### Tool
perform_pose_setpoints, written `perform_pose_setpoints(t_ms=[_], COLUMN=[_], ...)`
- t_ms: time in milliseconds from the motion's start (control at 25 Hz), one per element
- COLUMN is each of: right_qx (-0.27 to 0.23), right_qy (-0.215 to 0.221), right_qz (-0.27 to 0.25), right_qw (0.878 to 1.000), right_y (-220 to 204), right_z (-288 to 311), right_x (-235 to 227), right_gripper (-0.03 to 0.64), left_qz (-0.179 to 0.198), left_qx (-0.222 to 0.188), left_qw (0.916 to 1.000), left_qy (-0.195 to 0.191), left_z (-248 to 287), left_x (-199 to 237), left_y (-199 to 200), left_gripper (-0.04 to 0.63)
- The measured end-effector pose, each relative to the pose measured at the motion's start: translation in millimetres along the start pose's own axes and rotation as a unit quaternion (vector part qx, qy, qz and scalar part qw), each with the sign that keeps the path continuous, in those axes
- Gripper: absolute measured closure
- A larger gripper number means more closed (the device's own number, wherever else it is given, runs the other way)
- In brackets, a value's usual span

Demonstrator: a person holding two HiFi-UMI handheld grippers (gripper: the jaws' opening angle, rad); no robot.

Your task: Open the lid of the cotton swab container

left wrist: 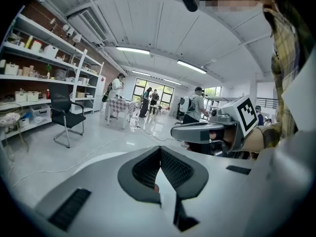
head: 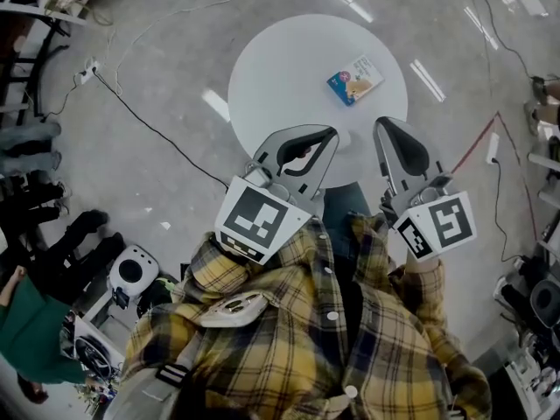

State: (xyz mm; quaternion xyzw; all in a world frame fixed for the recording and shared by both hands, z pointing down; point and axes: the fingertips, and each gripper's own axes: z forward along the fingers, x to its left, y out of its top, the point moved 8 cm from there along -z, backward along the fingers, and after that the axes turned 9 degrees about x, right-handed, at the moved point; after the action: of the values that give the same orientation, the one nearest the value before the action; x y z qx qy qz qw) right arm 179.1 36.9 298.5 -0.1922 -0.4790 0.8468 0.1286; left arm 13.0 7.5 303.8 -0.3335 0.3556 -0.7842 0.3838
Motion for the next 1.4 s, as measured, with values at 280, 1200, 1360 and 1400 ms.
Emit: perform_pose_setpoints(t_ms=[280, 1200, 1360, 1400], right_qx=[0.004, 0.07, 0.069, 0.066], right_qy=[-0.006, 0.003, 0.003, 0.006], right_qz=[0.01, 0.022, 0.031, 0.032], right_qw=[1.0, 0.997, 0.997, 0.997], right_y=[-10.0, -104.1, -119.6, -121.8], right_z=[6.9, 46.5, 51.7, 52.6], right_x=[-1.9, -23.6, -26.3, -26.7], right_gripper=[0.603, 0.602, 0.602, 0.602], left_qz=[0.005, 0.05, 0.06, 0.061], left_qx=[0.011, 0.028, 0.032, 0.034], left_qw=[0.9999, 0.9983, 0.9975, 0.9973], left_qy=[-0.007, -0.009, -0.018, -0.021], left_z=[7.4, 68.9, 78.1, 80.5], left_x=[7.8, 26.5, 31.3, 31.7], left_y=[-10.2, -109.4, -127.3, -131.1], left_gripper=[0.575, 0.574, 0.574, 0.574])
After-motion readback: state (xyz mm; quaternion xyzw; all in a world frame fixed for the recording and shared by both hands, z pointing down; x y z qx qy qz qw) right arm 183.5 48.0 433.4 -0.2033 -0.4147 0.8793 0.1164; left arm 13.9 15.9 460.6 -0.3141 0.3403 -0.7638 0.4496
